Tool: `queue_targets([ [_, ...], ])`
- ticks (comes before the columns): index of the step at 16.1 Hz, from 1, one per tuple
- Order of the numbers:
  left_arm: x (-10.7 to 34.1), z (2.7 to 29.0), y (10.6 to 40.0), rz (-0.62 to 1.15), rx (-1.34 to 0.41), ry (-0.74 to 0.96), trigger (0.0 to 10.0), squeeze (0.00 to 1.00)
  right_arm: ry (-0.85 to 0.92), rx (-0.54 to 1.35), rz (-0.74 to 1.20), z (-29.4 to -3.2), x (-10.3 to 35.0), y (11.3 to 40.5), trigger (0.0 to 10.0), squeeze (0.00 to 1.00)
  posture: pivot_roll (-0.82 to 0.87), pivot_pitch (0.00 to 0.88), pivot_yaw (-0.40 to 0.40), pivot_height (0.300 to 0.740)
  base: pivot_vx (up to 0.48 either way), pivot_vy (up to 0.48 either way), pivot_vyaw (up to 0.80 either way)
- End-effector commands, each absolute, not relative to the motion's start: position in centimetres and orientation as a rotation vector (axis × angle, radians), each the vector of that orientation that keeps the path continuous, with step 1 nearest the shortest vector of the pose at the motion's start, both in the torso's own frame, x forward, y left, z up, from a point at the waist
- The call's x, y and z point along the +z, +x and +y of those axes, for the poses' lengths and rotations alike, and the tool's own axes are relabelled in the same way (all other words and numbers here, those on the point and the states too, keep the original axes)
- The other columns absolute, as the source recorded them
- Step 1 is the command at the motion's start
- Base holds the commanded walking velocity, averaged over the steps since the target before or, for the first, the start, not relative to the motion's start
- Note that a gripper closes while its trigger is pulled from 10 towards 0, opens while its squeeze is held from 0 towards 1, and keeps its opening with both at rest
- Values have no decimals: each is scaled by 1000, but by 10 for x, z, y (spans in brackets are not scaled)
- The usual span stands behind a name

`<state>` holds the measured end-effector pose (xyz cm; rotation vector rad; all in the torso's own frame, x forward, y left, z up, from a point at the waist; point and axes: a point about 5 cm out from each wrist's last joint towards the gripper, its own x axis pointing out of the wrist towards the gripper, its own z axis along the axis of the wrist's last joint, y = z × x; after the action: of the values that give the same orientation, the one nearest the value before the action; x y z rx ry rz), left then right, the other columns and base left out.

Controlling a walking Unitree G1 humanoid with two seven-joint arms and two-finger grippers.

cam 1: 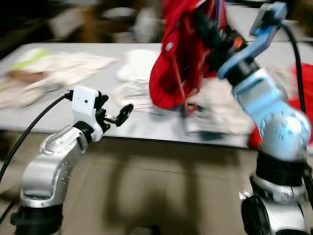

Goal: Hang hanger

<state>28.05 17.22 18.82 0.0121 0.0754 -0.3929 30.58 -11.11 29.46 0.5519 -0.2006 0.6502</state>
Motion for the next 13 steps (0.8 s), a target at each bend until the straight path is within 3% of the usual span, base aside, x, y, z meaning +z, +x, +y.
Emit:
queue_targets([
  [1, 187, 175, 279, 92, -362, 14, 10000, 1000, 540, 691, -205, -105, 299, 300, 10000, 0, -50, 0, 96, 740, 0, 0, 800],
  [9, 180, 177, 275, 102, -246, 86, 10000, 1000, 446, 589, -181, -111, 278, 298, 10000, 0, -52, 0, 84, 740, 0, 0, 800],
  [13, 185, 178, 277, 55, -214, 73, 10000, 1000, 475, 538, -450, -129, 327, 296, 10000, 0, -51, 0, 79, 740, 0, 0, 800],
])
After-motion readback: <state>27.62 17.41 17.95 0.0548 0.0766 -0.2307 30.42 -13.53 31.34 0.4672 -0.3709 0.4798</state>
